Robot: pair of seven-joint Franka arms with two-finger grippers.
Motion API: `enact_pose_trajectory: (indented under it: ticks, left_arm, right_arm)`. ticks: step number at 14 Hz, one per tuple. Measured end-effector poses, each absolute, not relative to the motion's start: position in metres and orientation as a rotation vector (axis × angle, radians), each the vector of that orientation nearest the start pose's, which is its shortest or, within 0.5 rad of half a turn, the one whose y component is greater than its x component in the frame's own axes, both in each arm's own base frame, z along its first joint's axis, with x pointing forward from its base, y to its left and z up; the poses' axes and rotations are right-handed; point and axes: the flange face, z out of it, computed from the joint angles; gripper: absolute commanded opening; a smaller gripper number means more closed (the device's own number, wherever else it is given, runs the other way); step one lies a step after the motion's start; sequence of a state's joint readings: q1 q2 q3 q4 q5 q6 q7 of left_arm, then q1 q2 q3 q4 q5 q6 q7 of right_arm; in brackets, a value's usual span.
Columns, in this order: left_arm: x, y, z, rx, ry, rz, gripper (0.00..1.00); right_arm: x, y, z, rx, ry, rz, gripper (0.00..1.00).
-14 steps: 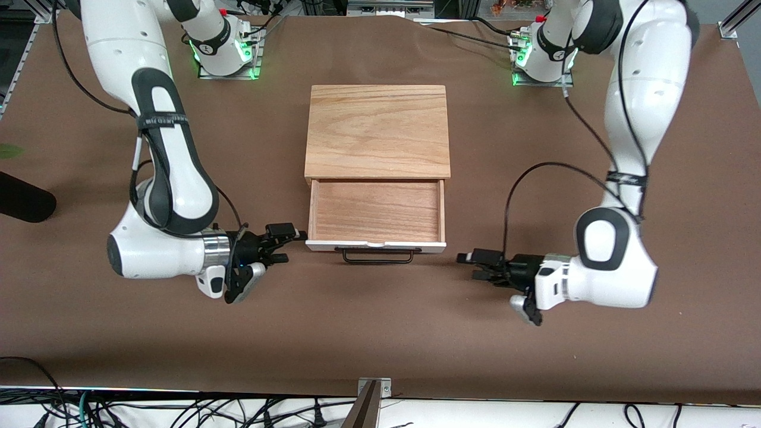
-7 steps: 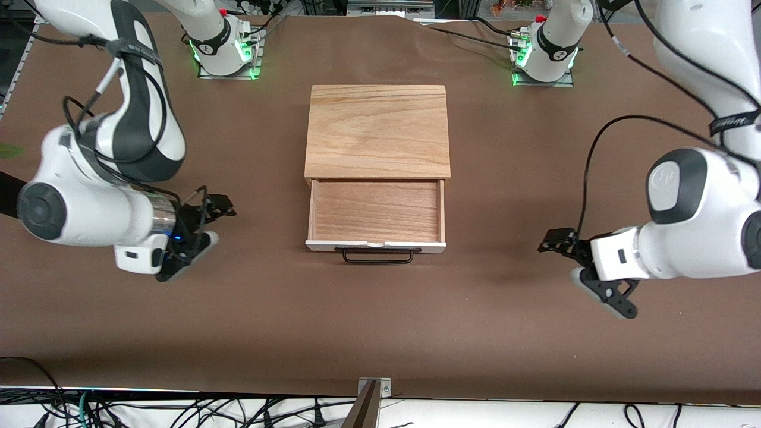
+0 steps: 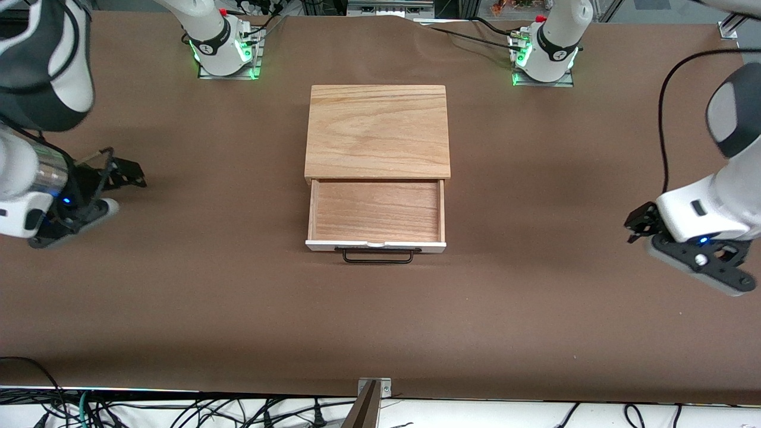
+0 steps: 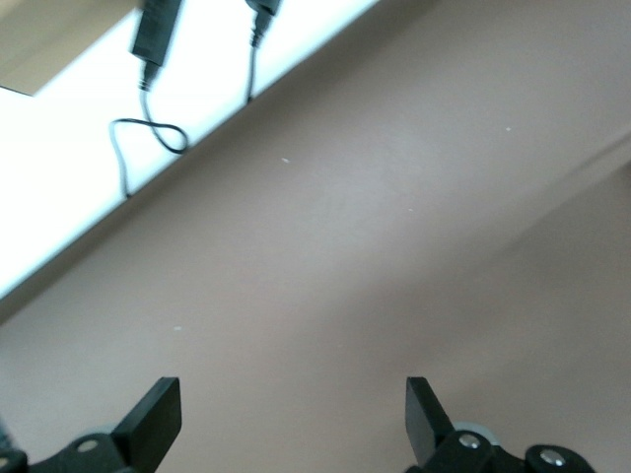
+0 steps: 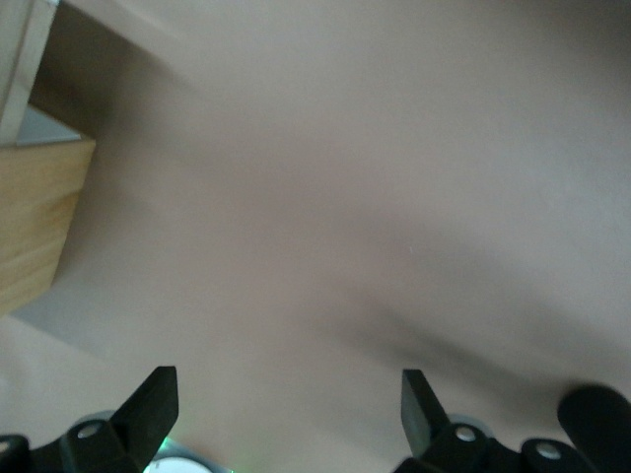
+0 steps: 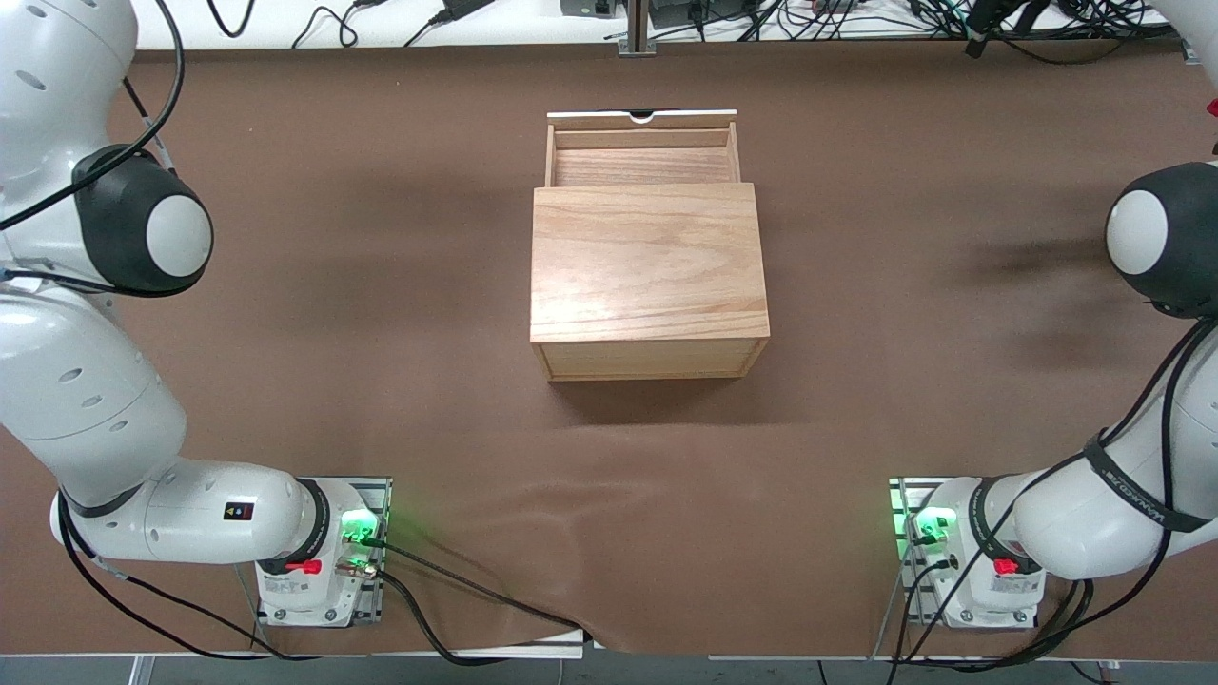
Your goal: Pull top drawer with both arms simultaneously
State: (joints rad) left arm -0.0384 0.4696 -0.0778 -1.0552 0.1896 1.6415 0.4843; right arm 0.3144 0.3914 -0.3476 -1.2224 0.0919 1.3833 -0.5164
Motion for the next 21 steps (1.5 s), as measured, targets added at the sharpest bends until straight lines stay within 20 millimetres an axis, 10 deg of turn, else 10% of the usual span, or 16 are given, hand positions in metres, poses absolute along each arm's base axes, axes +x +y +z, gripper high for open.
enact_pose_trajectory:
  ticks: [5,12,21]
  left_arm:
    - [0.660,-0.020,0.628,-2.846,0.777,-0.134,1.00]
    - [0.615,-0.011,0.623,-3.064,0.040,0.123,1.00]
    - [0.594,-0.011,0.605,-3.131,0.022,0.227,1.00]
  right_arm:
    - [0.603,0.008,0.552,-3.069,-0.494,0.325,1.00]
    - [0.536,0.004,0.557,-3.111,-0.184,0.176,1.00]
    - [0.537,0.000,0.568,-3.119,-0.168,0.105,1.00]
